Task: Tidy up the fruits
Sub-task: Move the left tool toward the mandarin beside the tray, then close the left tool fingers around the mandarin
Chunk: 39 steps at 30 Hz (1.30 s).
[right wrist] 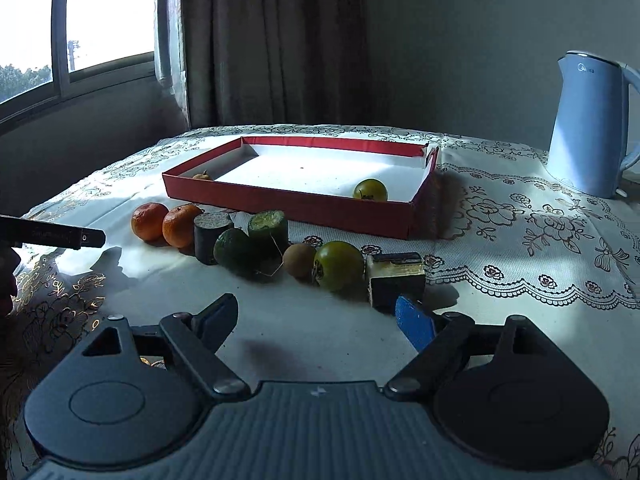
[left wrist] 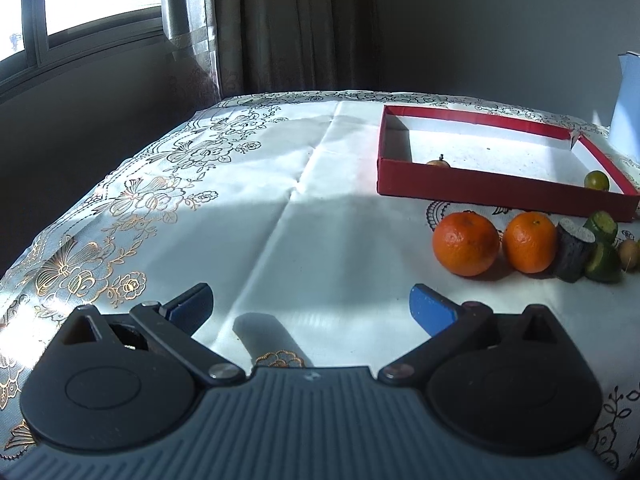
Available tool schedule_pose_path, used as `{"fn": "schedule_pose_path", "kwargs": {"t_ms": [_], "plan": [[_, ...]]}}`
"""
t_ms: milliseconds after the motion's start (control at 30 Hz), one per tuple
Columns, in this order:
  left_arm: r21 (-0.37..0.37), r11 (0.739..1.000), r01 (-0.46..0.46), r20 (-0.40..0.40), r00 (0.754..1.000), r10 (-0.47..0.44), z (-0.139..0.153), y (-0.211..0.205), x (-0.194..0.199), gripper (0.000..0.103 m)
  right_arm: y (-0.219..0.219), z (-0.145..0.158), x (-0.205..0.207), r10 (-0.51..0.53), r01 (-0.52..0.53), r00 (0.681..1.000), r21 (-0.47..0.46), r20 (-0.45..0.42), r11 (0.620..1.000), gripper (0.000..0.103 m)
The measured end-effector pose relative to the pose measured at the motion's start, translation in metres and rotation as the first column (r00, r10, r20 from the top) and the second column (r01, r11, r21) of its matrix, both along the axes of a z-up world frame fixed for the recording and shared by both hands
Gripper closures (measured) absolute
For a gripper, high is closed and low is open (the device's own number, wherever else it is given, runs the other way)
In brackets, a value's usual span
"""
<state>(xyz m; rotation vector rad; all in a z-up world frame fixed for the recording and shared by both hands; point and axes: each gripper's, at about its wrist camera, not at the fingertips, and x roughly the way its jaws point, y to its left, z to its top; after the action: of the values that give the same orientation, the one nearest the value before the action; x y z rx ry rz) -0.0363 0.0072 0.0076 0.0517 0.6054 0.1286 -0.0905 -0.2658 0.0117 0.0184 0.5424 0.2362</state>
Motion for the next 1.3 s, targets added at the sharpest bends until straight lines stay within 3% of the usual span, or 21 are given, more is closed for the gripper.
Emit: {"fn": "schedule_pose_path", "kwargs": {"t_ms": [100, 300, 467, 600, 1233, 1300], "plan": [[0.063, 0.998, 0.029, 0.006, 1.0, -0.03, 0.001, -0.011, 0.002, 0.0, -0.01, -0.001, 0.004, -0.033, 0.034, 0.999, 0.053, -0.025, 0.998, 0.006], [0.106, 0.988, 0.109, 0.038, 0.993, -0.114, 0.005, -0.03, 0.006, 0.0, -0.034, -0.007, 0.011, -0.062, 0.079, 0.995, 0.219, -0.084, 0.973, 0.006], [0.121, 0.974, 0.189, 0.045, 0.98, -0.196, 0.007, -0.05, 0.017, 0.0, -0.032, -0.006, 0.011, -0.061, 0.078, 0.995, 0.216, -0.085, 0.973, 0.006], [0.135, 0.97, 0.201, 0.027, 0.978, -0.206, 0.005, -0.059, 0.03, 0.0, -0.034, -0.007, 0.012, -0.058, 0.076, 0.995, 0.226, -0.086, 0.971, 0.005], [-0.019, 0.982, 0.186, -0.024, 0.982, -0.187, 0.001, -0.049, 0.061, 0.0, -0.034, -0.007, 0.012, -0.055, 0.075, 0.995, 0.244, -0.089, 0.967, 0.003], [-0.022, 0.979, 0.201, -0.016, 0.979, -0.201, 0.001, -0.05, 0.059, 0.006, -0.035, -0.008, 0.012, -0.055, 0.076, 0.995, 0.247, -0.089, 0.966, 0.003]]}}
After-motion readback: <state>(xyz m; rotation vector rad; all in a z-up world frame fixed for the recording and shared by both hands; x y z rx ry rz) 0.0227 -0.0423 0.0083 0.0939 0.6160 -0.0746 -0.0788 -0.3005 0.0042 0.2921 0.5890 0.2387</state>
